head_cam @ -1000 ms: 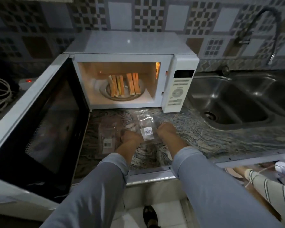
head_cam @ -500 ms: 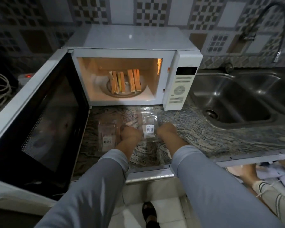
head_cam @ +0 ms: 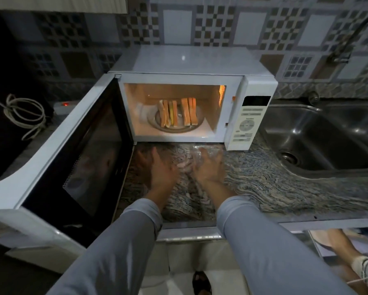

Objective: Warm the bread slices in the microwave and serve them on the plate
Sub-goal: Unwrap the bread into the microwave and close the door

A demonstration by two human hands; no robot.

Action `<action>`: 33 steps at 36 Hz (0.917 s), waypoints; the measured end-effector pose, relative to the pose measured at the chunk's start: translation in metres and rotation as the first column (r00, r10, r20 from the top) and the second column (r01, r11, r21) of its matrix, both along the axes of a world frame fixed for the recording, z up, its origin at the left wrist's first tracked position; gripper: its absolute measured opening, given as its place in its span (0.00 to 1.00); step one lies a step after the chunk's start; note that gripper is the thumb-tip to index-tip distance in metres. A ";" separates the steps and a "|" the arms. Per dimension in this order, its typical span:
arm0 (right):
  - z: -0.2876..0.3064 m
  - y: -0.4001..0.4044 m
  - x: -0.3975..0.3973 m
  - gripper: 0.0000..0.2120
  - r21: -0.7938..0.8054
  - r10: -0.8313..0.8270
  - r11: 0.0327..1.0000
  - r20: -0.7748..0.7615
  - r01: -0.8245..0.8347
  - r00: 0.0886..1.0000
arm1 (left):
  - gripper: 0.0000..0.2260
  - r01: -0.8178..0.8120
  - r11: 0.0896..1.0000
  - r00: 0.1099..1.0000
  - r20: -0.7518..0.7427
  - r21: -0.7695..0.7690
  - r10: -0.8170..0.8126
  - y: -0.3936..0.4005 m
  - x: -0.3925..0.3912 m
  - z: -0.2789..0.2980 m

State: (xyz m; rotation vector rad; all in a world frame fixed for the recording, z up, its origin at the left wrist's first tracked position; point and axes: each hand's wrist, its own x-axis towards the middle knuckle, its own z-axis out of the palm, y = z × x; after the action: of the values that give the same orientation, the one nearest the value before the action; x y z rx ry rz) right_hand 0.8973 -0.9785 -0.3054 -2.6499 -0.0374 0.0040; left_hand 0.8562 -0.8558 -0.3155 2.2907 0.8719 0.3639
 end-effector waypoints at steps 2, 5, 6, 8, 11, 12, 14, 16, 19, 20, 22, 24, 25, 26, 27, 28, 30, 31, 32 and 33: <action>-0.002 -0.001 -0.004 0.25 0.010 -0.021 1.000 0.018 0.021 1.000 | 0.40 -0.031 0.995 0.999 -0.034 -0.095 0.028 0.004 -0.005 -0.006; -0.001 -0.004 -0.009 0.21 0.023 -0.039 0.999 0.050 0.038 0.998 | 0.41 -0.023 0.970 0.999 -0.028 -0.240 0.017 0.004 -0.014 -0.004; -0.001 -0.005 -0.012 0.19 0.029 -0.046 0.999 0.059 0.044 0.997 | 0.41 -0.019 0.969 1.000 -0.025 -0.246 0.013 0.006 -0.014 -0.008; 0.001 -0.008 -0.016 0.18 0.038 -0.068 0.997 0.070 0.065 0.995 | 0.41 -0.016 0.971 1.000 -0.004 -0.240 0.016 0.006 -0.014 -0.006; 0.010 -0.011 -0.018 0.22 0.023 -0.096 0.995 0.124 0.094 0.988 | 0.44 0.057 0.952 0.993 0.112 -0.300 -0.024 -0.003 -0.014 0.010; 0.015 -0.012 -0.019 0.24 0.022 -0.102 0.995 0.155 0.099 0.983 | 0.41 0.077 0.953 0.986 0.167 -0.293 -0.028 -0.006 -0.014 0.018; 0.031 -0.014 -0.018 0.24 0.051 -0.110 0.994 0.224 0.101 0.968 | 0.38 0.087 0.970 0.974 0.223 -0.226 -0.035 -0.011 -0.012 0.034; 0.046 -0.015 -0.018 0.24 0.087 -0.113 0.992 0.297 0.091 0.948 | 0.37 0.068 0.991 0.968 0.249 -0.116 -0.037 -0.016 -0.011 0.053; 0.067 -0.020 -0.022 0.26 0.134 -0.128 0.988 0.408 0.080 0.904 | 0.39 0.082 0.996 0.946 0.316 -0.022 -0.071 -0.022 -0.010 0.077; 0.075 -0.023 -0.024 0.27 0.147 -0.133 0.986 0.441 0.075 0.888 | 0.40 0.087 0.996 0.934 0.346 0.005 -0.083 -0.024 -0.007 0.083; 0.086 -0.025 -0.026 0.29 0.168 -0.143 0.984 0.493 0.067 0.858 | 0.40 0.076 0.996 0.909 0.407 0.051 -0.090 -0.026 -0.004 0.095; 0.099 -0.027 -0.026 0.30 0.191 -0.151 0.980 0.556 0.051 0.818 | 0.40 0.073 0.994 0.883 0.458 0.076 -0.100 -0.028 -0.001 0.109; 0.106 -0.028 -0.025 0.30 0.209 -0.163 0.977 0.579 0.048 0.799 | 0.39 0.072 0.994 0.877 0.469 0.088 -0.105 -0.029 0.001 0.117; 0.114 -0.029 -0.023 0.29 0.221 -0.172 0.974 0.603 0.045 0.779 | 0.39 0.074 0.991 0.866 0.486 0.111 -0.119 -0.029 0.003 0.125; 0.121 -0.030 -0.021 0.29 0.232 -0.182 0.972 0.615 0.044 0.767 | 0.39 0.078 0.989 0.858 0.497 0.128 -0.132 -0.029 0.005 0.134; 0.128 -0.030 -0.018 0.28 0.239 -0.189 0.970 0.621 0.046 0.761 | 0.39 0.082 0.987 0.852 0.505 0.137 -0.140 -0.029 0.008 0.141; 0.143 -0.029 -0.012 0.27 0.260 -0.205 0.965 0.638 0.042 0.742 | 0.37 0.088 0.986 0.839 0.523 0.140 -0.149 -0.027 0.016 0.158; 0.150 -0.029 -0.007 0.26 0.274 -0.218 0.961 0.654 0.041 0.724 | 0.37 0.083 0.987 0.833 0.533 0.139 -0.145 -0.026 0.019 0.166; 0.157 -0.028 -0.002 0.26 0.289 -0.231 0.957 0.660 0.042 0.715 | 0.36 0.081 0.987 0.826 0.546 0.137 -0.143 -0.025 0.024 0.174; 0.163 -0.028 0.002 0.26 0.296 -0.240 0.954 0.650 0.051 0.721 | 0.36 0.084 0.987 0.826 0.545 0.135 -0.144 -0.025 0.026 0.179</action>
State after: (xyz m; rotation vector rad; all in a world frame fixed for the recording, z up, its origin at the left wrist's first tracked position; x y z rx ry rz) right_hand 0.8994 -1.0068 -0.1428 -2.2357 -0.0643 -0.9703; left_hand 0.8826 -0.8809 -0.1368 2.1320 0.4204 0.9830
